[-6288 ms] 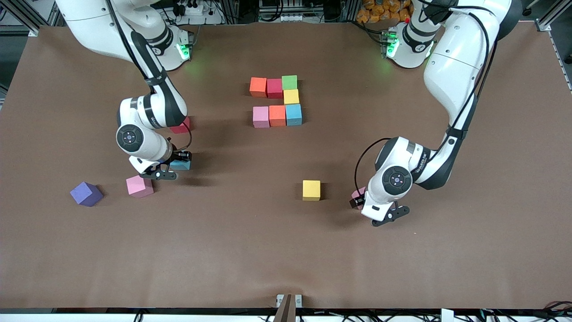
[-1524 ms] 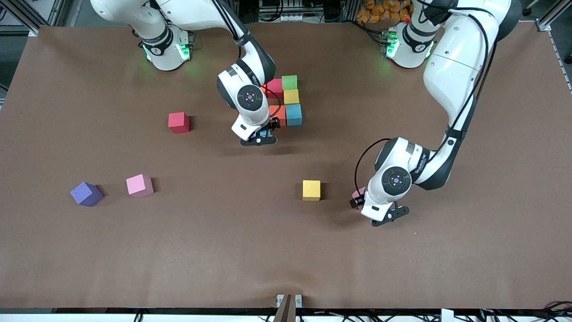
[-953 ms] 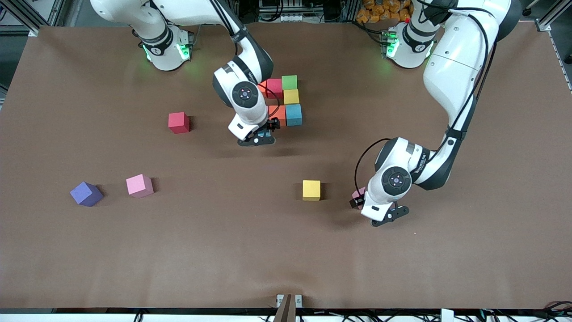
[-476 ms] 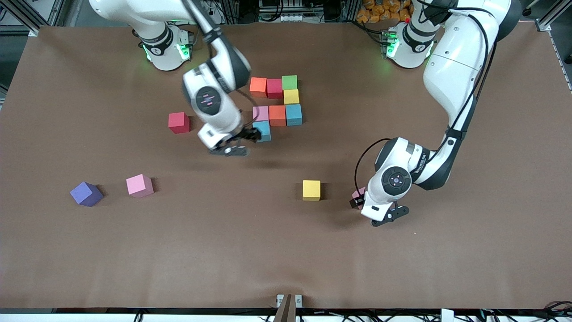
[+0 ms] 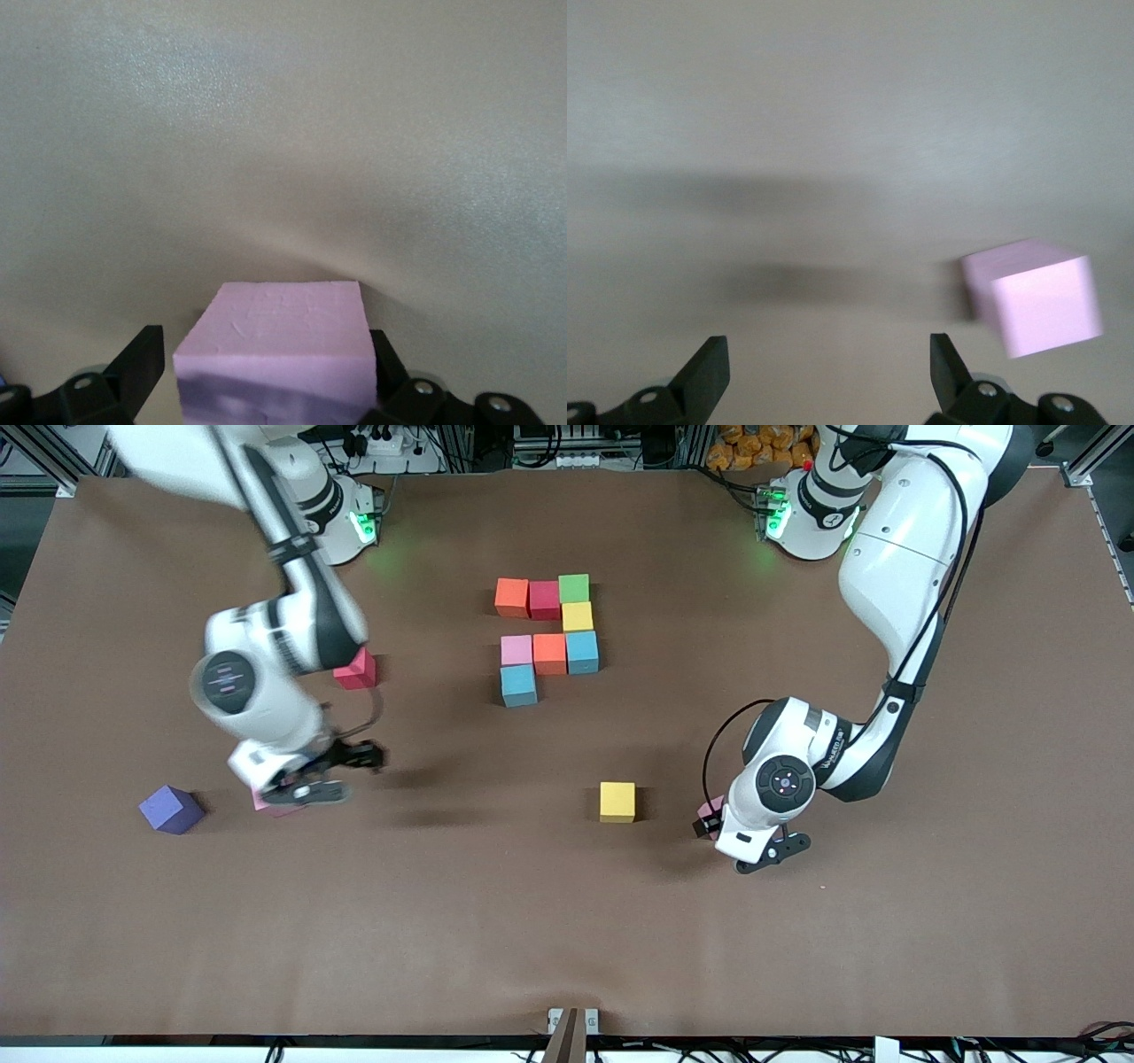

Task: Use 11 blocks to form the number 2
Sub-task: 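Reach the right gripper to the pink cube beside the purple cube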

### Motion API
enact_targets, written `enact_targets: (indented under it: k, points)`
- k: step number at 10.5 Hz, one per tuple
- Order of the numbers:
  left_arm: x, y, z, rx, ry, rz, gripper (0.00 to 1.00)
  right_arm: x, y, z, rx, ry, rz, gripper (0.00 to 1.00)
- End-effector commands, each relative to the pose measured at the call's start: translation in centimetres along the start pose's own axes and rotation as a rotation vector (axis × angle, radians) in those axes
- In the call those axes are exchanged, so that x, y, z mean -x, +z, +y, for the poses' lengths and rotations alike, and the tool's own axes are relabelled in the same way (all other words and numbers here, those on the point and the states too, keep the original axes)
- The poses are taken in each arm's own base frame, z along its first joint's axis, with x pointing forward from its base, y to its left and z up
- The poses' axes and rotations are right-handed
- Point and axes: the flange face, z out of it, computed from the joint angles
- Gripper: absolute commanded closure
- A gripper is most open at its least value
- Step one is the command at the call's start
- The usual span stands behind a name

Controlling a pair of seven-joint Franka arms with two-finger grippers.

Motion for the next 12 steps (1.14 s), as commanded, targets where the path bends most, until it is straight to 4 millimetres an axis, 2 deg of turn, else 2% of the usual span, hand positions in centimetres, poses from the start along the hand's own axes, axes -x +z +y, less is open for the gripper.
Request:
enact_targets:
  k: [1,4,6,11,12]
  points:
    - [0.0,-0.1,0.1,-0.011,-0.003,0.02,0.0,-1.2,1.7,3.6,0.016,-0.129,-0.025,0.0]
    - [0.0,-0.1,0.1,-0.011,-0.003,0.02,0.0,-0.9,5.2,6.9,0.007,-0.213,-0.073,0.0]
    - [0.0,-0.1,0.1,-0.011,-0.003,0.02,0.0,-0.8,5.5,8.0,-0.009,-0.218,-0.075,0.0]
    - [0.0,-0.1,0.1,-0.011,-0.003,0.02,0.0,-0.1,6.7,12.5,-0.025,-0.144,-0.091,0.0]
    - [0.0,-0.1,0.1,-0.011,-0.003,0.02,0.0,0.0,7.2,12.7,-0.027,-0.141,-0.097,0.0]
